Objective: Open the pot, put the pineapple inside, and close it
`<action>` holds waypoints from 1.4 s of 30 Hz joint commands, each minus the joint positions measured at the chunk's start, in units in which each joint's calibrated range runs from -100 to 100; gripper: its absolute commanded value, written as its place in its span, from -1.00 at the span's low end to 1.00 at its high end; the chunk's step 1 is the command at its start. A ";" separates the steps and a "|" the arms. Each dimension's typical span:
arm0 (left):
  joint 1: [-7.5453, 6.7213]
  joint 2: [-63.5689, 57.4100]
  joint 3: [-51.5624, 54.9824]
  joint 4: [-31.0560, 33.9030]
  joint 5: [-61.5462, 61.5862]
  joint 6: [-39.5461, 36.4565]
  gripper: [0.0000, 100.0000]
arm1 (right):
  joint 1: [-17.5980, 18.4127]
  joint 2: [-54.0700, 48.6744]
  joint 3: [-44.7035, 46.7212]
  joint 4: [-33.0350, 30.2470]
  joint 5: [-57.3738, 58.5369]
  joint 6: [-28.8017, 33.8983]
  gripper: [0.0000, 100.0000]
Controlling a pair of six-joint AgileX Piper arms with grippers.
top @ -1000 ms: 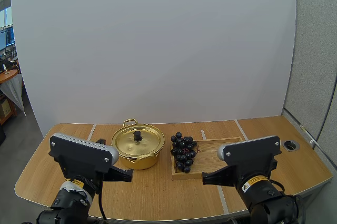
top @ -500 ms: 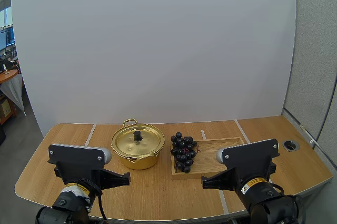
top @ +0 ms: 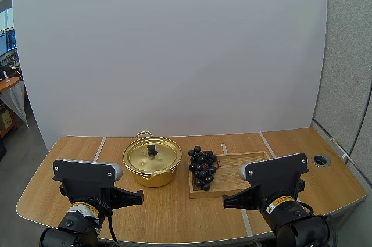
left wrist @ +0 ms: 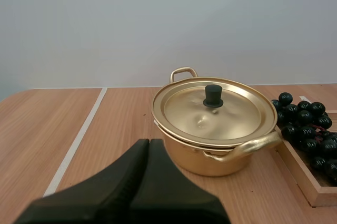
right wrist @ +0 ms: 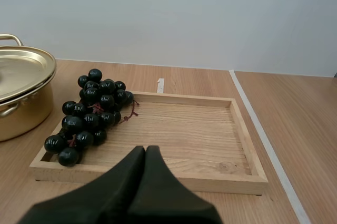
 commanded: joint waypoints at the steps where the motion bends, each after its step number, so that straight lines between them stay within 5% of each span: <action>1: -0.09 -0.20 0.00 0.14 -0.54 -0.49 -1.00 | -0.16 -0.36 0.00 -0.12 0.09 -0.13 -1.00; 42: 0.10 -0.20 0.00 0.14 -0.54 -0.49 -1.00 | 1.56 -0.36 0.00 -0.12 0.14 -0.13 -1.00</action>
